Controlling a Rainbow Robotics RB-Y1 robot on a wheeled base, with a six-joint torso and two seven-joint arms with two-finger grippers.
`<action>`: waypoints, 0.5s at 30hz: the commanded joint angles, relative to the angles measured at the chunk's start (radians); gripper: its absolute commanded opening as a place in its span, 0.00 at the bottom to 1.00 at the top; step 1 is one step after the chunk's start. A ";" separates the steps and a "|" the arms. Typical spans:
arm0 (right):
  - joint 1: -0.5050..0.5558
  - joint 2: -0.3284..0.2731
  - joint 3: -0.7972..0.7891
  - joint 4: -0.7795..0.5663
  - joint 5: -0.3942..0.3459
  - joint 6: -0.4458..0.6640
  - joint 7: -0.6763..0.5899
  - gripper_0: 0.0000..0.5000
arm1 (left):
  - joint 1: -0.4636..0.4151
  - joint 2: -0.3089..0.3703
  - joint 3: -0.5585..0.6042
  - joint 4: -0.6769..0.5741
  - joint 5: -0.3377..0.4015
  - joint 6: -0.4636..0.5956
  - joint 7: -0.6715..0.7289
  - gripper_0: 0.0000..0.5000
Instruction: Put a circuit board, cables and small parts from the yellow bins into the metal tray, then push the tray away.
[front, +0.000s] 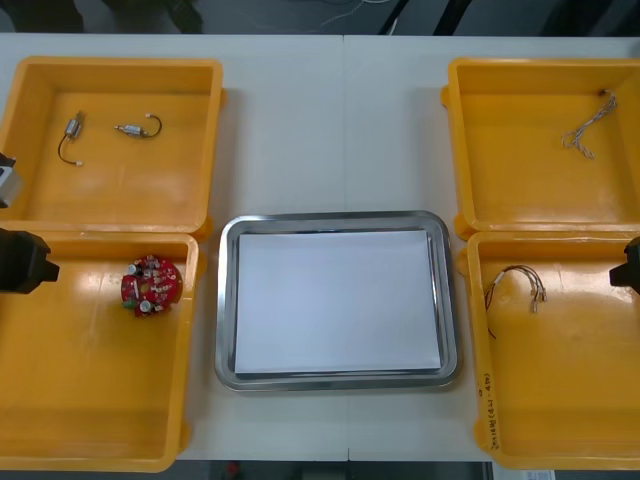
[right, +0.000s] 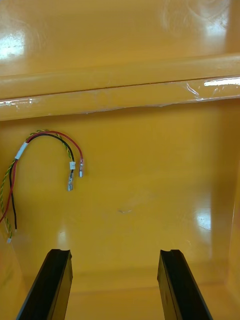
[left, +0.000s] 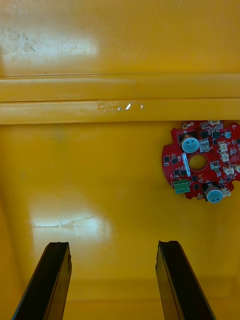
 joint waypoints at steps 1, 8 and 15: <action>-0.021 0.005 -0.024 -0.025 -0.006 0.005 0.019 1.00 | -0.001 -0.003 0.011 -0.034 0.007 0.007 -0.088 1.00; -0.021 0.005 -0.024 -0.025 -0.006 0.005 0.019 1.00 | -0.001 -0.003 0.011 -0.034 0.007 0.007 -0.088 1.00; -0.021 0.005 -0.024 -0.025 -0.006 0.005 0.019 1.00 | -0.001 -0.003 0.011 -0.034 0.007 0.007 -0.088 1.00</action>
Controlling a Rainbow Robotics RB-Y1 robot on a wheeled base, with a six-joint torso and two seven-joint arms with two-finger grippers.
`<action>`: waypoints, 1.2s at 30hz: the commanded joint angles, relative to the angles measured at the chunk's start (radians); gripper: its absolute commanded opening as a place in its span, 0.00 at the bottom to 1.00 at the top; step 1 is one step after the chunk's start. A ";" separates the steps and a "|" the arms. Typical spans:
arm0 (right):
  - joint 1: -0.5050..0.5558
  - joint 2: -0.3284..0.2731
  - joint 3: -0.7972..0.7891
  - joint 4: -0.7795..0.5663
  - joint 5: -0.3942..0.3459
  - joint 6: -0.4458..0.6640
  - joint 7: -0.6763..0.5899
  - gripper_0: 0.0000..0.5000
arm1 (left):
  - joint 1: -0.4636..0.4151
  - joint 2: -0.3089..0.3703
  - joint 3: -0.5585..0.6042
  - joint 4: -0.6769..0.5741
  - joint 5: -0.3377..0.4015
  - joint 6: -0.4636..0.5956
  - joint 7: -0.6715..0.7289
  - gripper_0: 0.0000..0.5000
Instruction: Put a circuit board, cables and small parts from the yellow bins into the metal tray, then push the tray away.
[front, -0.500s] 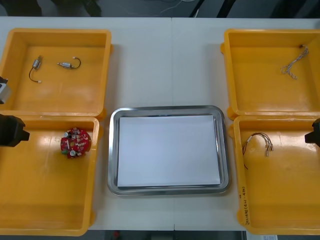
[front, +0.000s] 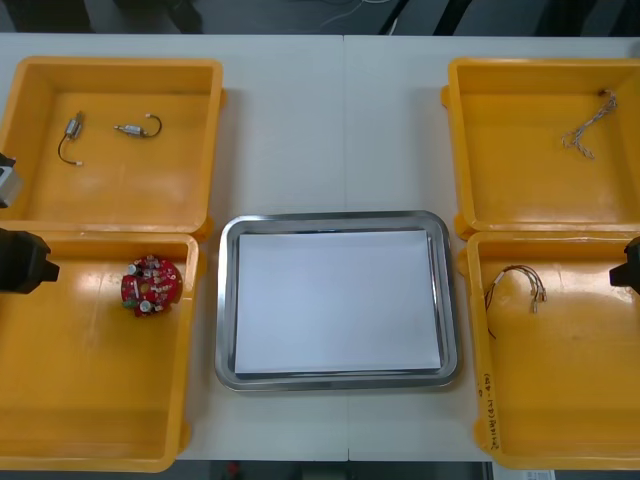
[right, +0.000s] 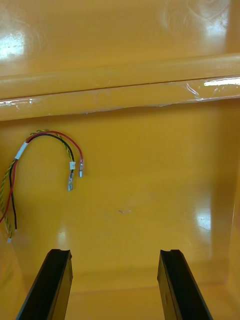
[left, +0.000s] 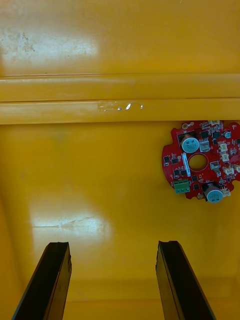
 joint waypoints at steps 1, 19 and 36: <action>-0.021 0.005 -0.024 -0.025 -0.006 0.005 0.019 1.00 | -0.001 -0.003 0.011 -0.034 0.007 0.007 -0.088 1.00; -0.021 0.005 -0.024 -0.025 -0.006 0.005 0.019 1.00 | -0.001 -0.003 0.011 -0.034 0.007 0.007 -0.088 1.00; -0.021 0.005 -0.024 -0.025 -0.006 0.005 0.019 1.00 | -0.001 -0.003 0.011 -0.034 0.007 0.007 -0.088 1.00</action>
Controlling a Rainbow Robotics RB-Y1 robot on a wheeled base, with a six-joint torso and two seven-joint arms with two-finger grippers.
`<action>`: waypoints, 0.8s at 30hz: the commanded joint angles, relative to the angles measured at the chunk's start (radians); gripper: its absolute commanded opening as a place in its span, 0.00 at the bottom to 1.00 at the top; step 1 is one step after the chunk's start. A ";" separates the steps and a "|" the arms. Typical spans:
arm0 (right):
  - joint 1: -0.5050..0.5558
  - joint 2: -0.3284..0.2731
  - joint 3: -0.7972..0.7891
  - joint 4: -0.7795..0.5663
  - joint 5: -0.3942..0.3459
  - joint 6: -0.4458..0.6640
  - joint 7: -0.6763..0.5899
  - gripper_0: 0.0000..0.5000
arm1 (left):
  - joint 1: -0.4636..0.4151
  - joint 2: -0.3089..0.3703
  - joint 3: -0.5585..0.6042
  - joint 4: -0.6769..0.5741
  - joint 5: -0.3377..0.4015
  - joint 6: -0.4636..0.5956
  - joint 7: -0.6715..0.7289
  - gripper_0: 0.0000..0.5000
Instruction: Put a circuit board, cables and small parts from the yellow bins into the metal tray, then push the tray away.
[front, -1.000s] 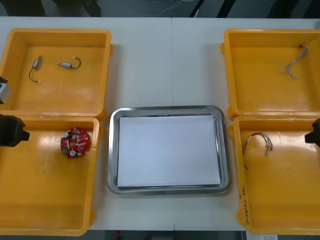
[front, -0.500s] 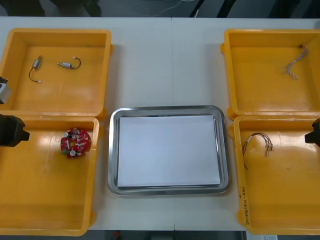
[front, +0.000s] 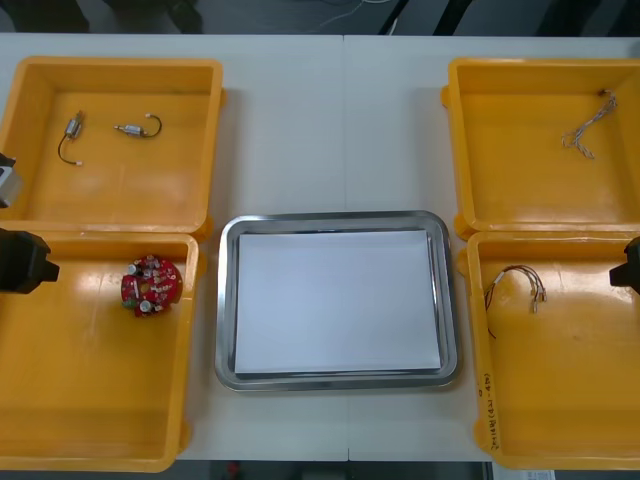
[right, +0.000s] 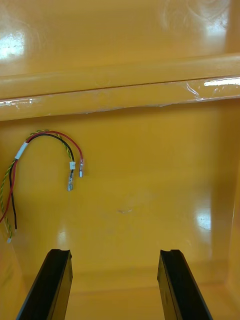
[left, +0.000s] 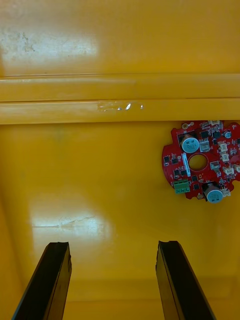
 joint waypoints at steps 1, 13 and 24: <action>-0.021 0.005 -0.024 -0.025 -0.006 0.005 0.019 1.00 | -0.001 -0.003 0.011 -0.034 0.007 0.007 -0.088 1.00; -0.021 0.005 -0.024 -0.025 -0.006 0.005 0.019 1.00 | -0.001 -0.003 0.011 -0.034 0.007 0.007 -0.088 1.00; -0.021 0.005 -0.024 -0.025 -0.006 0.005 0.019 1.00 | -0.001 -0.003 0.011 -0.034 0.007 0.007 -0.088 1.00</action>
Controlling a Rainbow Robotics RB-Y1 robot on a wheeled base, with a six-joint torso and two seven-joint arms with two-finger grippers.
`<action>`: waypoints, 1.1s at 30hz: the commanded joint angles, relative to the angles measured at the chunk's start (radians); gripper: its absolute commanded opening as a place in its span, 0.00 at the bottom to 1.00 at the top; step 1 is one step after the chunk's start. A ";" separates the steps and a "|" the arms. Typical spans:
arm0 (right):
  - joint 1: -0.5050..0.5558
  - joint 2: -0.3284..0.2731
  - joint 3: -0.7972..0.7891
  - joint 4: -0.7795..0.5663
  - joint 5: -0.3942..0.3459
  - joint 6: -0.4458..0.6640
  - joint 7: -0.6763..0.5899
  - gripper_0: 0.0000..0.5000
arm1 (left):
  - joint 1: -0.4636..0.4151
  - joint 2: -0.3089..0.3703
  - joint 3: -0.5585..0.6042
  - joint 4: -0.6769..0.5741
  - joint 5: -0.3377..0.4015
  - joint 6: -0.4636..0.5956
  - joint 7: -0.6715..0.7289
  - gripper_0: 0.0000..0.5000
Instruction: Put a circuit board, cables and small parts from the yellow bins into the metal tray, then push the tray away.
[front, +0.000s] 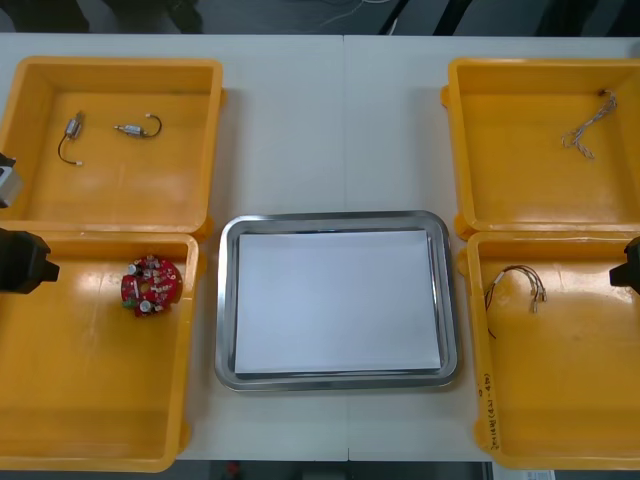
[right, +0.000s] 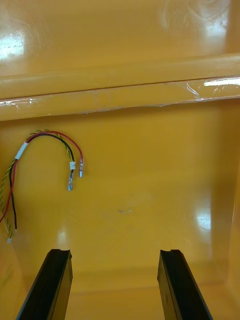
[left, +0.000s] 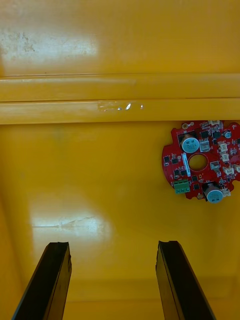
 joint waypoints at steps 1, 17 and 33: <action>-0.021 0.005 -0.024 -0.025 -0.006 0.005 0.019 1.00 | -0.001 -0.003 0.011 -0.034 0.007 0.007 -0.088 1.00; -0.021 0.005 -0.024 -0.025 -0.006 0.005 0.019 1.00 | -0.001 -0.003 0.011 -0.034 0.007 0.007 -0.088 1.00; -0.021 0.005 -0.024 -0.025 -0.006 0.005 0.019 1.00 | -0.001 -0.003 0.011 -0.034 0.007 0.007 -0.088 1.00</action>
